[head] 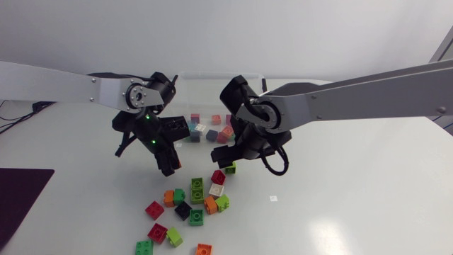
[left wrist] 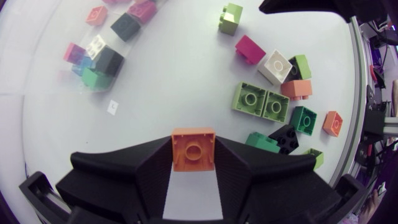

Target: Place the duplo bricks in the container

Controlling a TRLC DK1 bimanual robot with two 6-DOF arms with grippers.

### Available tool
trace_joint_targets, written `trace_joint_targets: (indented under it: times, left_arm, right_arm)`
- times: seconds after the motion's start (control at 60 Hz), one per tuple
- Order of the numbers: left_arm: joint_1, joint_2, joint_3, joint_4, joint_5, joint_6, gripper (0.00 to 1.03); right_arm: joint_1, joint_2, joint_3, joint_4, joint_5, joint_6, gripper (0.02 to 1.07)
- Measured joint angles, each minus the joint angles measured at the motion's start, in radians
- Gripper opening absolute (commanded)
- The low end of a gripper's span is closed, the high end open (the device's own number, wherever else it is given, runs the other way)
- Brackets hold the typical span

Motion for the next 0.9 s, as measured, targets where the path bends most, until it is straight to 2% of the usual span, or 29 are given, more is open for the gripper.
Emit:
trace_joint_targets:
  times: [0.15, 0.333, 0.417, 0.533, 0.65, 0.717, 0.833, 0.9]
  left_arm:
    - [0.034, -0.060, 0.000, 0.000, 0.018, 0.000, 0.23]
    - [0.059, -0.149, 0.000, 0.000, 0.031, 0.000, 0.23]
    - [0.060, -0.190, 0.000, -0.001, 0.034, -0.004, 0.23]
    - [0.063, -0.240, 0.003, -0.003, 0.056, -0.010, 0.23]
    - [0.079, -0.267, 0.028, -0.006, 0.076, -0.027, 0.23]
    - [0.089, -0.271, 0.044, -0.006, 0.086, -0.033, 0.23]
    - [0.104, -0.272, 0.065, -0.002, 0.110, -0.053, 0.23]
    - [0.106, -0.277, 0.071, 0.010, 0.129, -0.072, 0.23]
  right_arm:
    - [0.008, 0.097, 0.071, -0.049, 0.014, 0.033, 0.96]
    - [0.024, 0.177, 0.124, -0.064, 0.015, 0.075, 0.87]
    - [0.024, 0.193, 0.136, -0.068, 0.016, 0.082, 0.87]
    - [0.024, 0.206, 0.148, -0.069, 0.029, 0.094, 0.79]
    - [0.024, 0.219, 0.152, -0.069, 0.033, 0.101, 0.78]
    - [0.023, 0.227, 0.152, -0.070, 0.033, 0.101, 0.69]
    - [0.023, 0.238, 0.152, -0.070, 0.037, 0.105, 0.61]
    - [0.023, 0.240, 0.152, -0.069, 0.038, 0.105, 0.61]
